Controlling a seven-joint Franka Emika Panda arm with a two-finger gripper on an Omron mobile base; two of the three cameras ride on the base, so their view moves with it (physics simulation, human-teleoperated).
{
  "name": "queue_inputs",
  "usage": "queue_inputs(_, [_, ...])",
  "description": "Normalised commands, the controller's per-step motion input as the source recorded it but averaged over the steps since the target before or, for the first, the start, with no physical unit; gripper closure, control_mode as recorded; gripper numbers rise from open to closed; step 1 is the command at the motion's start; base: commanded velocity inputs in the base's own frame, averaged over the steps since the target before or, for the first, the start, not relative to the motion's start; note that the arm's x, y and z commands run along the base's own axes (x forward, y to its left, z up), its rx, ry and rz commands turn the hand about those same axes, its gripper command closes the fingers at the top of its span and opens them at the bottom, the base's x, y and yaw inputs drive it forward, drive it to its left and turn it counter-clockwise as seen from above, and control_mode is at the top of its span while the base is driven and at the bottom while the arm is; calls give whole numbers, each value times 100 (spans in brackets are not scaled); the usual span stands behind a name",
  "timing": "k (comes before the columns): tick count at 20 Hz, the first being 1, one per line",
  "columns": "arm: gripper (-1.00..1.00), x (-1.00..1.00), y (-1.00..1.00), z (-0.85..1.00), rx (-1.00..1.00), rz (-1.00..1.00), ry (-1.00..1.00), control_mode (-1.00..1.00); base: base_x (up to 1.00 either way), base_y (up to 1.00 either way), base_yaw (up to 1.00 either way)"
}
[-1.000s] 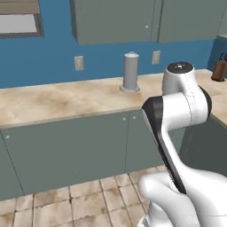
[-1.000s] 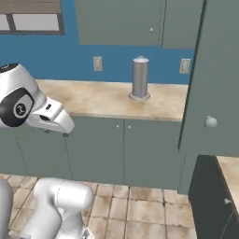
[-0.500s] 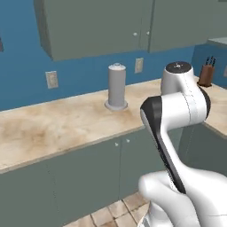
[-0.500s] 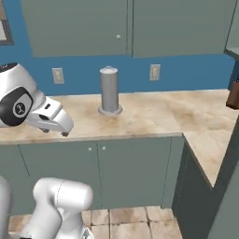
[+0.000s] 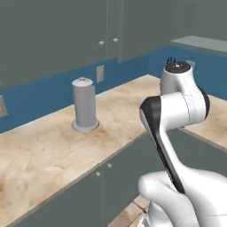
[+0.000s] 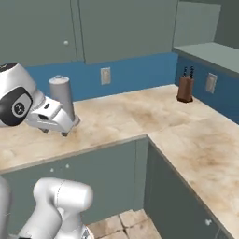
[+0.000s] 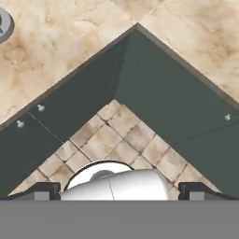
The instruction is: There is a bowl on the dining counter. Grab a lemon wedge from the fridge and place it in the bowl. Then get the liquor bottle and glass cup from the cabinet and place them next to the bowl.
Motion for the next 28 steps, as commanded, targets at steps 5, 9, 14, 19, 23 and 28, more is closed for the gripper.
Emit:
queue_inputs(5, [-100, 0, 0, 0, 0, 0, 0, 100, 42, -19, -51])
queue_inputs(9, [-100, 0, 0, 0, 0, 0, 0, 100, 29, -19, -51])
queue_inputs(14, [-100, 0, 0, 0, 0, 0, 0, 100, 30, -15, -49])
queue_inputs(19, [-100, 0, 0, 0, 0, 0, 0, 100, 37, -11, -48])
queue_inputs(23, [-100, 0, 0, 0, 0, 0, 0, 100, 42, -10, -48])
queue_inputs(28, [-100, 0, 0, 0, 0, 0, 0, 100, 38, -11, -47])
